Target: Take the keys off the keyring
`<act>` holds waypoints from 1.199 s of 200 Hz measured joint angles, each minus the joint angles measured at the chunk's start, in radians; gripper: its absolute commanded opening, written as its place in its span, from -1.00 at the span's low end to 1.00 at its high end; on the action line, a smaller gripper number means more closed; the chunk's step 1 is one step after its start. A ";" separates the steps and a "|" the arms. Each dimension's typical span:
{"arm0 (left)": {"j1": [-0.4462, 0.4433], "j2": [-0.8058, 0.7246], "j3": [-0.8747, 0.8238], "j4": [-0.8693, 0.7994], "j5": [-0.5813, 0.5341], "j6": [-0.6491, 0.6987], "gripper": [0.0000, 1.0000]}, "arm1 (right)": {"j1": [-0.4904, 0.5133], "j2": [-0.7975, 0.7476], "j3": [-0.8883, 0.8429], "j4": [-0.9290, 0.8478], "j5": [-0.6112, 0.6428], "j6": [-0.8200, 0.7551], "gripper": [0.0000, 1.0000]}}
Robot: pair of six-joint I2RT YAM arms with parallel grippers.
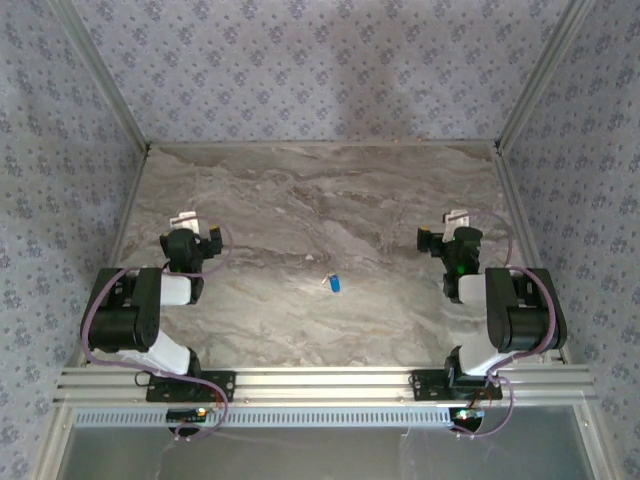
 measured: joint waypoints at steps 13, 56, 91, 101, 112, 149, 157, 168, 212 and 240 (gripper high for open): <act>0.000 0.000 0.000 0.000 0.000 0.000 0.98 | 0.000 0.000 0.000 0.000 0.000 0.000 0.99; 0.000 -0.003 0.005 -0.014 0.008 0.000 0.99 | 0.006 -0.018 0.017 -0.062 0.014 0.000 0.99; 0.000 -0.075 0.117 -0.217 0.009 0.000 0.99 | 0.039 -0.167 0.077 -0.220 0.068 0.000 0.99; -0.001 -0.108 0.143 -0.251 -0.002 -0.003 0.99 | 0.048 -0.217 0.092 -0.259 0.079 0.015 0.99; -0.003 -0.150 0.164 -0.295 -0.021 -0.020 0.99 | 0.051 -0.272 0.119 -0.324 0.080 0.072 0.99; 0.024 -0.240 0.309 -0.554 0.011 -0.293 0.98 | -0.038 -0.334 0.327 -0.650 -0.048 0.380 0.91; 0.034 -0.242 0.344 -0.598 0.046 -0.354 0.86 | -0.040 -0.336 0.352 -0.694 -0.077 0.409 0.89; 0.046 -0.242 0.372 -0.642 0.111 -0.429 0.82 | -0.007 -0.344 0.375 -0.761 -0.099 0.427 0.81; -0.009 -0.327 0.255 -0.774 0.355 -0.637 0.75 | 0.207 -0.334 0.503 -1.075 -0.164 0.457 0.45; -0.126 -0.454 0.172 -0.898 0.437 -0.679 0.73 | 0.376 -0.269 0.605 -1.221 -0.140 0.444 0.49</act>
